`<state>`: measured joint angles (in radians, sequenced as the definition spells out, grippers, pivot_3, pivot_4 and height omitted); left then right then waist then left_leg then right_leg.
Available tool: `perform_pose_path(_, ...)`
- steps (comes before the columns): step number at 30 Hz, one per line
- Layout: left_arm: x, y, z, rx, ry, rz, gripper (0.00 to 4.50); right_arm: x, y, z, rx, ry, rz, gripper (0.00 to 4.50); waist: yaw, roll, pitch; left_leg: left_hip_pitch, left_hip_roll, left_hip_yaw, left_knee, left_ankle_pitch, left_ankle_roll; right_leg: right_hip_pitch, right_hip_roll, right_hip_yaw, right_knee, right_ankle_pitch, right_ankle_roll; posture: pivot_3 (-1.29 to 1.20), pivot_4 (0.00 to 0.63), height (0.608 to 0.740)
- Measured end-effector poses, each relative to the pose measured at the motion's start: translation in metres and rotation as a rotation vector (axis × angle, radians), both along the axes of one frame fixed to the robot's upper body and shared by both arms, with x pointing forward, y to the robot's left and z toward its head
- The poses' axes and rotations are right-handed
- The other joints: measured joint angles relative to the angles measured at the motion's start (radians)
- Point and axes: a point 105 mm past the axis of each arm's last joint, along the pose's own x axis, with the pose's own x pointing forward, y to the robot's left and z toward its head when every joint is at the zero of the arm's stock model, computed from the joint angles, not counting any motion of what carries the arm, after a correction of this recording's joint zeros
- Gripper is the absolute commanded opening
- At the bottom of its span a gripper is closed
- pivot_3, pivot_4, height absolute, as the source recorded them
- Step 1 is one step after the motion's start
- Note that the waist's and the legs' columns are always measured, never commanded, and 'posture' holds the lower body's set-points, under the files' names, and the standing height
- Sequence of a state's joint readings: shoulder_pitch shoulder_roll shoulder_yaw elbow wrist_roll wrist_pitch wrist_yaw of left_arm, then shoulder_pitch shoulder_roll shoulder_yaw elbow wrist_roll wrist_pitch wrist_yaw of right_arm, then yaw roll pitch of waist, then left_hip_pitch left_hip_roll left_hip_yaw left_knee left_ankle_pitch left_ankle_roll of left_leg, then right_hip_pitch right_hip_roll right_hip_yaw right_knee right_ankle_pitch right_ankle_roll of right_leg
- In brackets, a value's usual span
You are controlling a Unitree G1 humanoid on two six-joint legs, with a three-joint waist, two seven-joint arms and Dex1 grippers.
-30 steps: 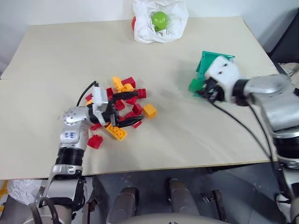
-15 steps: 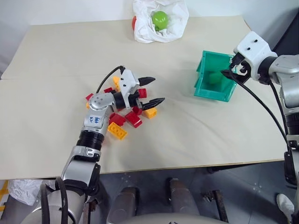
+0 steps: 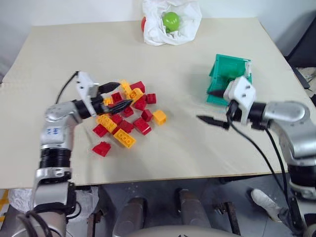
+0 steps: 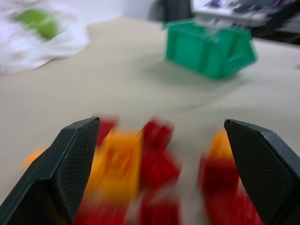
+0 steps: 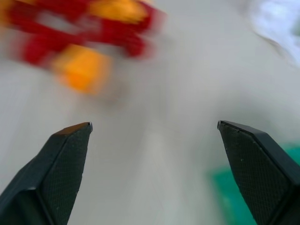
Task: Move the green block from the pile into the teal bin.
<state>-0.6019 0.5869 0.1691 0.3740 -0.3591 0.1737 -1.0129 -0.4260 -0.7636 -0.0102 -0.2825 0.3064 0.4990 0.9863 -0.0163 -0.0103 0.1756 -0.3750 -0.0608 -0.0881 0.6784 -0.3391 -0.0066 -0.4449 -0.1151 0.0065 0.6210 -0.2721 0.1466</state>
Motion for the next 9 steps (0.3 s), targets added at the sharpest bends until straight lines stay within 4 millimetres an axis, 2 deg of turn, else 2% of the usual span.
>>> perform_pose_path(2,-0.01,0.017,-0.002,0.021,0.008,-0.006,4.5,-0.013,0.008,-0.008,0.054,0.024,0.07,4.48,0.011,0.0,0.0,0.0,0.0,0.0,0.001,0.0,0.0,0.001,0.0,0.0,-0.001,0.0,0.0,0.0,0.15,0.74)
perform_pose_path(5,-0.021,0.037,-0.008,0.04,0.009,-0.003,4.5,-0.021,0.014,-0.015,0.14,0.041,0.115,4.48,0.016,0.0,0.0,0.001,0.0,0.0,0.002,0.0,0.0,0.001,0.0,0.0,-0.001,0.0,-0.001,0.0,0.15,0.74)
perform_pose_path(9,-0.031,0.079,-0.021,0.037,0.03,0.123,4.5,-0.025,0.006,-0.04,0.187,0.102,0.128,4.48,0.016,0.0,0.0,0.002,0.001,0.001,0.002,0.0,0.0,0.001,0.0,0.001,0.0,0.0,-0.002,0.0,0.15,0.74)
